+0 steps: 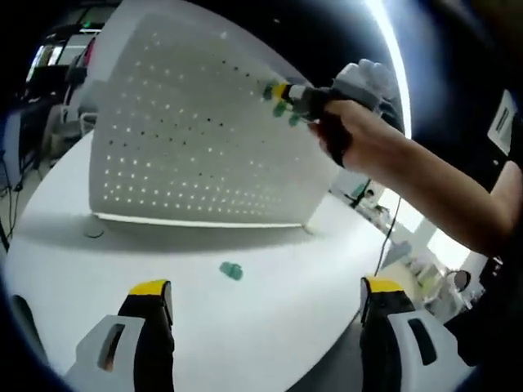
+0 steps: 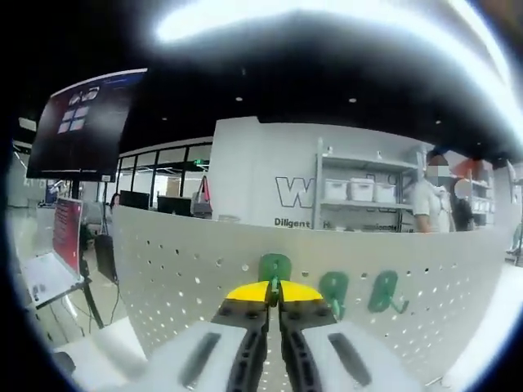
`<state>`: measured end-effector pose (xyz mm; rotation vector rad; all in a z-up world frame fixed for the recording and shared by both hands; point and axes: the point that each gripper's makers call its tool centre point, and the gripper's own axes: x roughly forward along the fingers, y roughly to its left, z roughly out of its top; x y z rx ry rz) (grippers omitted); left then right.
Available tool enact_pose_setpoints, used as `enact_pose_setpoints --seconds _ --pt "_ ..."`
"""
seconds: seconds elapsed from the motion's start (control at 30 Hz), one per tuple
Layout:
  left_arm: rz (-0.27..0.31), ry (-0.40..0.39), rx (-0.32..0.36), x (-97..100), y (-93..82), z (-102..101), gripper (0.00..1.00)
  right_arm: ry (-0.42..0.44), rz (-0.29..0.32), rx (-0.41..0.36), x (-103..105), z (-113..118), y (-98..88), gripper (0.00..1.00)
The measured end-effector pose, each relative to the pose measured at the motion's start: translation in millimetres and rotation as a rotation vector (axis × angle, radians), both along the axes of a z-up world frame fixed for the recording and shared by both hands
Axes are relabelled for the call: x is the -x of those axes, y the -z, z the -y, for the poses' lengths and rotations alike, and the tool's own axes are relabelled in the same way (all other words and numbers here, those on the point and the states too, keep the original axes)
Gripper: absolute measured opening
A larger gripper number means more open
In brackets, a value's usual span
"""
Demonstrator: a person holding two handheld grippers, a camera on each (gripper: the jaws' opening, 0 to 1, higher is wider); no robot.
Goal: Insert the hook assembly into the mounting plate slot until the hook locks in place.
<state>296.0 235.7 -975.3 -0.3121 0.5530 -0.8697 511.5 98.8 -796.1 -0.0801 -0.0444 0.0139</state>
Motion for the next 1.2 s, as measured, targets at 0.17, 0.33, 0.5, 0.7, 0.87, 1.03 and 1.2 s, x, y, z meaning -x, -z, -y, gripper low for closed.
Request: enact_pose_setpoints --seconds 0.17,0.33,0.5,0.7,0.87,1.03,1.2 --pt "0.001 0.003 -0.001 1.3 -1.8 0.9 0.95 0.016 -0.016 -0.011 -1.3 4.2 5.2 0.00" --pt "0.001 0.010 -0.010 -1.6 -1.1 1.8 0.95 0.012 -0.019 0.003 -5.2 -1.3 9.7 0.00" --pt "-0.003 0.003 -0.011 -4.4 0.6 -1.0 0.95 0.030 -0.014 0.007 -5.9 1.1 11.0 0.00" --pt "-0.019 0.003 -0.017 -3.2 6.4 -1.6 0.94 0.034 -0.013 0.013 -6.7 0.1 13.4 0.00" --pt "-0.024 0.000 -0.016 -3.0 8.5 -2.8 0.95 0.036 -0.014 0.019 -6.6 0.1 14.2 0.01" --pt "-0.022 -0.009 -0.013 -2.0 7.7 -5.6 0.94 0.036 -0.026 -0.006 -8.1 0.2 15.3 0.10" --pt "-0.032 -0.017 -0.015 0.1 9.2 -8.0 0.94 0.008 -0.012 -0.014 -4.7 -6.0 6.8 0.10"
